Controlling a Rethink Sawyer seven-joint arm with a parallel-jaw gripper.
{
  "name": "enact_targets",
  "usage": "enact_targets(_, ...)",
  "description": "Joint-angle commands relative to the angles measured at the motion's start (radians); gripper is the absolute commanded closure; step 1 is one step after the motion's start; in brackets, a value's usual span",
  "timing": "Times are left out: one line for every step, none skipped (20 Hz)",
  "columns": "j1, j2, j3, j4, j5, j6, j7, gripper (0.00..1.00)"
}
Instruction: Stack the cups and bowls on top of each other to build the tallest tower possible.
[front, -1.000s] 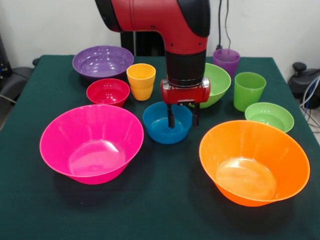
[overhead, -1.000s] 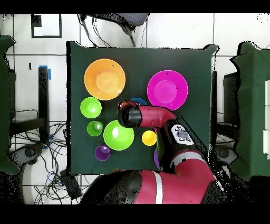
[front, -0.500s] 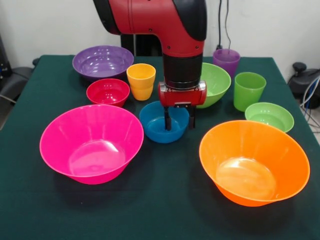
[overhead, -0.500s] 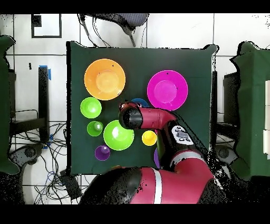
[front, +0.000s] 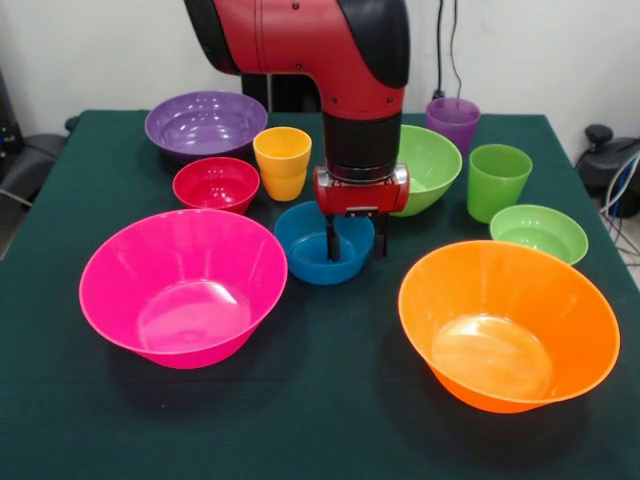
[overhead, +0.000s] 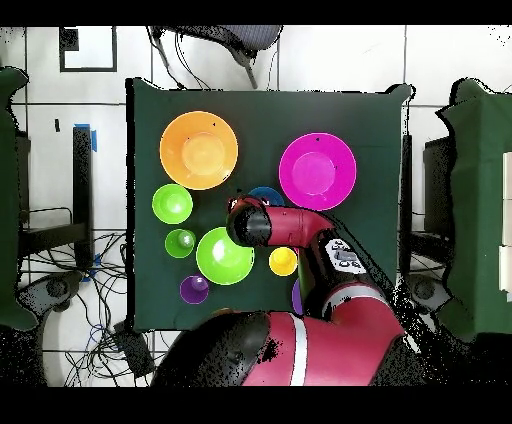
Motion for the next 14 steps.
enact_targets(-0.007,0.024,0.037,0.038,-0.055,-0.04,0.09,0.0)
enact_targets(-0.011,0.025,0.038,0.038,-0.057,-0.04,0.087,0.0)
enact_targets(-0.007,0.023,0.038,0.038,-0.055,-0.039,0.089,0.0)
enact_targets(-0.006,0.025,0.038,0.036,-0.055,-0.041,0.089,0.0)
enact_targets(-0.003,0.021,0.035,0.038,-0.055,-0.04,0.09,0.0)
enact_targets(0.0,0.021,0.033,0.038,-0.053,-0.041,0.093,0.0)
enact_targets(0.002,0.024,0.032,0.035,-0.054,-0.043,0.094,0.0)
enact_targets(0.002,0.023,0.031,0.036,-0.055,-0.043,0.093,0.0)
enact_targets(0.006,0.023,0.029,0.037,-0.055,-0.044,0.095,0.0)
enact_targets(0.011,0.025,0.027,0.036,-0.053,-0.047,0.099,0.0)
enact_targets(0.016,0.03,0.022,0.031,-0.052,-0.048,0.102,0.0)
enact_targets(0.015,0.028,0.023,0.032,-0.051,-0.047,0.101,0.0)
enact_targets(0.013,0.025,0.025,0.033,-0.051,-0.045,0.1,0.0)
enact_targets(0.008,0.02,0.028,0.039,-0.052,-0.041,0.097,0.0)
